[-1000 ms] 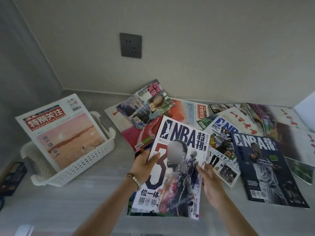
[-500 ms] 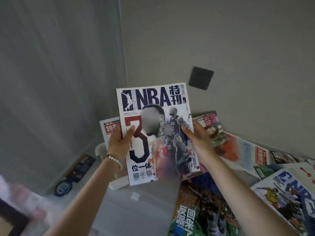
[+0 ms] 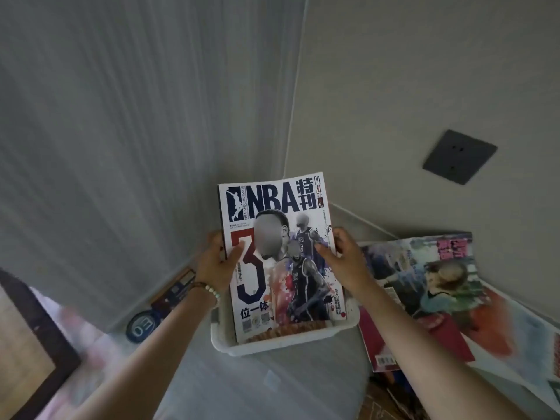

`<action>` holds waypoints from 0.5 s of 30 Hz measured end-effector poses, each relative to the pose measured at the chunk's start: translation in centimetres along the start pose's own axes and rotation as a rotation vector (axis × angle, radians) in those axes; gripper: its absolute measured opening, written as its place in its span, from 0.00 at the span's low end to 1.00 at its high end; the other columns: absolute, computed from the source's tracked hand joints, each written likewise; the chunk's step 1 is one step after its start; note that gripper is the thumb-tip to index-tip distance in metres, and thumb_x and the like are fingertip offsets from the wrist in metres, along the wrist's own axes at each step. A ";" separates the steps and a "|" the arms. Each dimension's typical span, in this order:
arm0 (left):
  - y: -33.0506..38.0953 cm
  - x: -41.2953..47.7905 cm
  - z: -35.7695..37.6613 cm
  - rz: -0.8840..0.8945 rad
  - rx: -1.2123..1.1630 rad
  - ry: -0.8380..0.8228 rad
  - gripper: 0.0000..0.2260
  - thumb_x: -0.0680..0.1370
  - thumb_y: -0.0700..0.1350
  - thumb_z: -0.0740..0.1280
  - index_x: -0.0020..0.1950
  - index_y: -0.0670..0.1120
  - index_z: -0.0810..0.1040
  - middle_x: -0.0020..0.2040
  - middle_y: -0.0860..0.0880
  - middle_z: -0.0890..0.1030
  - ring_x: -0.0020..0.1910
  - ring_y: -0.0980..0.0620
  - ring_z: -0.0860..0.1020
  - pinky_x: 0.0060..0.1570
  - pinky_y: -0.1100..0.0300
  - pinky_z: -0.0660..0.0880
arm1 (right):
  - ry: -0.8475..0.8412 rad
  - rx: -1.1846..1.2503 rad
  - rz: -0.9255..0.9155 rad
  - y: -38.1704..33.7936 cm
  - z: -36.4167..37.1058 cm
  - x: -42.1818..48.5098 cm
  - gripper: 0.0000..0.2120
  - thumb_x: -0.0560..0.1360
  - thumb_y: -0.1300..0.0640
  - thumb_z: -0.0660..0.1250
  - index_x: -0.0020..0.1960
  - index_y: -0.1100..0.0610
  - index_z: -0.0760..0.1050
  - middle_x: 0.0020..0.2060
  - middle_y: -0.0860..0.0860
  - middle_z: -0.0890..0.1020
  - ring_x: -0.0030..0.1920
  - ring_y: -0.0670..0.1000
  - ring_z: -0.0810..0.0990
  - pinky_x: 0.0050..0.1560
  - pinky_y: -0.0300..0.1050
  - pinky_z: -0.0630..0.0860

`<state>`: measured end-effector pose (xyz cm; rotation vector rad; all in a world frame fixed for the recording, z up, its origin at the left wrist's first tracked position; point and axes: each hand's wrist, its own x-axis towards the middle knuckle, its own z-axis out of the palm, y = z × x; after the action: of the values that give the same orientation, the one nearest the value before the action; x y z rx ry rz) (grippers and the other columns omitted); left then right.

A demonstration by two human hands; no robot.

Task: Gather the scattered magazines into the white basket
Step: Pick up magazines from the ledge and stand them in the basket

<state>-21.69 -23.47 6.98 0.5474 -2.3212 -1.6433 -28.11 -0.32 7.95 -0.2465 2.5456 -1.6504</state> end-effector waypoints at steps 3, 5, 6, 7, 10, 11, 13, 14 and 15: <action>-1.3 -0.4 0.0 0.029 0.064 0.005 0.07 0.74 0.48 0.67 0.47 0.59 0.73 0.58 0.47 0.75 0.56 0.42 0.76 0.56 0.42 0.74 | 0.006 -0.121 -0.027 1.2 0.2 0.3 0.12 0.73 0.56 0.69 0.55 0.58 0.72 0.45 0.48 0.79 0.44 0.47 0.78 0.46 0.41 0.75; -1.8 -0.6 0.1 -0.055 -0.021 0.007 0.10 0.73 0.48 0.68 0.45 0.62 0.70 0.56 0.46 0.78 0.51 0.46 0.80 0.47 0.48 0.79 | 0.037 -0.213 -0.052 2.1 0.5 0.9 0.14 0.72 0.56 0.70 0.55 0.60 0.72 0.49 0.50 0.75 0.49 0.49 0.74 0.51 0.43 0.71; -2.0 -0.5 0.2 -0.095 -0.089 0.017 0.11 0.73 0.46 0.69 0.46 0.61 0.69 0.52 0.46 0.81 0.46 0.50 0.82 0.38 0.56 0.81 | 0.033 -0.226 -0.051 2.5 0.6 1.2 0.15 0.72 0.57 0.71 0.55 0.60 0.72 0.50 0.51 0.73 0.52 0.50 0.72 0.53 0.41 0.70; -2.1 -0.4 0.2 -0.128 -0.158 0.027 0.13 0.73 0.44 0.69 0.48 0.59 0.69 0.48 0.49 0.82 0.42 0.54 0.82 0.32 0.63 0.79 | 0.012 -0.206 -0.035 2.8 0.7 1.5 0.15 0.71 0.57 0.71 0.54 0.60 0.71 0.51 0.51 0.72 0.53 0.50 0.72 0.51 0.36 0.70; -2.1 0.1 0.2 -0.188 -0.295 0.020 0.25 0.72 0.38 0.69 0.64 0.55 0.66 0.46 0.54 0.82 0.42 0.58 0.81 0.30 0.68 0.78 | -0.087 -0.001 0.087 3.3 0.9 2.0 0.20 0.70 0.59 0.72 0.56 0.55 0.65 0.53 0.49 0.75 0.55 0.48 0.74 0.44 0.26 0.69; -2.1 0.3 0.1 -0.204 -0.287 0.005 0.24 0.72 0.38 0.69 0.64 0.53 0.68 0.48 0.51 0.82 0.42 0.58 0.81 0.30 0.68 0.78 | -0.113 0.044 0.124 3.4 0.9 2.2 0.22 0.70 0.58 0.72 0.58 0.55 0.65 0.55 0.48 0.75 0.57 0.48 0.74 0.49 0.29 0.69; -2.1 0.6 -0.1 -0.214 -0.207 -0.025 0.17 0.72 0.40 0.69 0.60 0.47 0.74 0.51 0.46 0.83 0.41 0.57 0.81 0.30 0.68 0.77 | -0.176 0.066 0.174 3.3 0.8 2.7 0.23 0.70 0.55 0.72 0.62 0.54 0.69 0.55 0.46 0.77 0.58 0.48 0.76 0.54 0.35 0.71; -2.1 0.7 -0.2 -0.220 -0.192 -0.032 0.14 0.73 0.41 0.68 0.59 0.45 0.76 0.52 0.45 0.83 0.41 0.55 0.81 0.33 0.66 0.77 | -0.206 0.082 0.187 3.2 0.7 2.9 0.21 0.70 0.54 0.72 0.61 0.53 0.72 0.54 0.45 0.80 0.57 0.48 0.79 0.54 0.37 0.73; -2.0 0.8 -0.2 -0.229 -0.206 -0.033 0.12 0.74 0.42 0.67 0.58 0.45 0.77 0.52 0.43 0.83 0.42 0.52 0.81 0.36 0.63 0.77 | -0.225 0.105 0.190 3.1 0.6 3.1 0.18 0.70 0.53 0.72 0.59 0.53 0.75 0.54 0.46 0.82 0.55 0.47 0.80 0.55 0.39 0.75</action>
<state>-22.01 -24.62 5.15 0.7680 -2.1423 -1.9791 -31.29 -0.21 4.86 -0.1644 2.2368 -1.5817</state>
